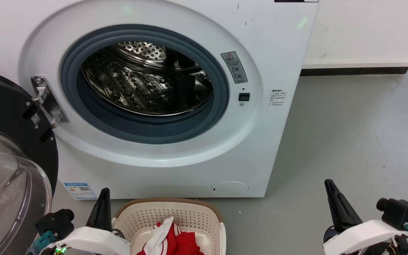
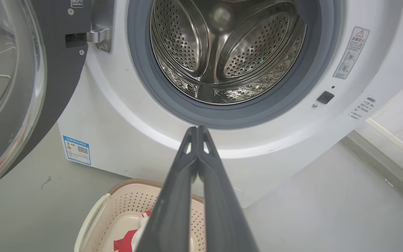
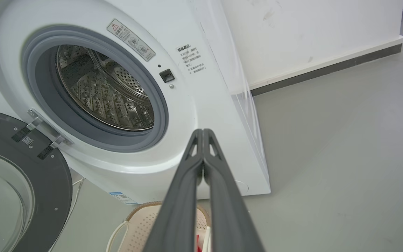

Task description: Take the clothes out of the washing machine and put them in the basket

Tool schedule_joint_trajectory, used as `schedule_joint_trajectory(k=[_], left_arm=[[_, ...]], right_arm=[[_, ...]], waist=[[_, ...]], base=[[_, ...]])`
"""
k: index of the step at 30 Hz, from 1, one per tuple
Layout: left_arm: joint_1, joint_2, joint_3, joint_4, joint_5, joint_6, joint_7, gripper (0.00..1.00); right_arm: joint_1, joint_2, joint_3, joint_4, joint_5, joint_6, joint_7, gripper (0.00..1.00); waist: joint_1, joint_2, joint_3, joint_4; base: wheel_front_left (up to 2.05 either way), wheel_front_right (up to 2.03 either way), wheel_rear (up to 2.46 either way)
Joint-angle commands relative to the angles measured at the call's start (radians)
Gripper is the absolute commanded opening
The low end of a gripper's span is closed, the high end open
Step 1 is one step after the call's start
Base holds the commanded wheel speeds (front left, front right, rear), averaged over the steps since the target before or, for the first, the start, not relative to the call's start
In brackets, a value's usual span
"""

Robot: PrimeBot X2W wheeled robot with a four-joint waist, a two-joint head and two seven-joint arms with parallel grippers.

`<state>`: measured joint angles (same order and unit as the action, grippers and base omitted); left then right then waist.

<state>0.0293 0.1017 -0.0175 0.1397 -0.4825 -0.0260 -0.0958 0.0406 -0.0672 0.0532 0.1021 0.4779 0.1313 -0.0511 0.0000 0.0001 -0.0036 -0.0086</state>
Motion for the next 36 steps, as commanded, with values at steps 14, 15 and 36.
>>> schedule_joint_trajectory(k=[14, 15, 36], left_arm=[[-0.055, -0.008, 0.032, 0.012, -0.241, -0.024, 0.044, 0.0], [-0.056, -0.009, 0.034, 0.014, -0.256, -0.025, 0.047, 0.0], [-0.085, -0.023, 0.066, 0.042, -0.53, -0.051, 0.098, 0.0]], right_arm=[[-0.054, -0.016, -0.019, 0.019, 0.261, 0.0, 0.02, 0.0], [-0.056, -0.017, -0.02, 0.021, 0.276, 0.0, 0.022, 0.0], [-0.086, -0.021, -0.046, 0.057, 0.562, 0.0, 0.05, 0.0]], waist=[[0.0, -0.0001, 0.001, 0.001], [0.0, -0.0001, 0.001, 0.001], [0.0, -0.0001, 0.002, 0.003]], base=[[0.0, 0.0, 0.0], [0.0, 0.0, 0.0], [0.0, 0.0, 0.0]])
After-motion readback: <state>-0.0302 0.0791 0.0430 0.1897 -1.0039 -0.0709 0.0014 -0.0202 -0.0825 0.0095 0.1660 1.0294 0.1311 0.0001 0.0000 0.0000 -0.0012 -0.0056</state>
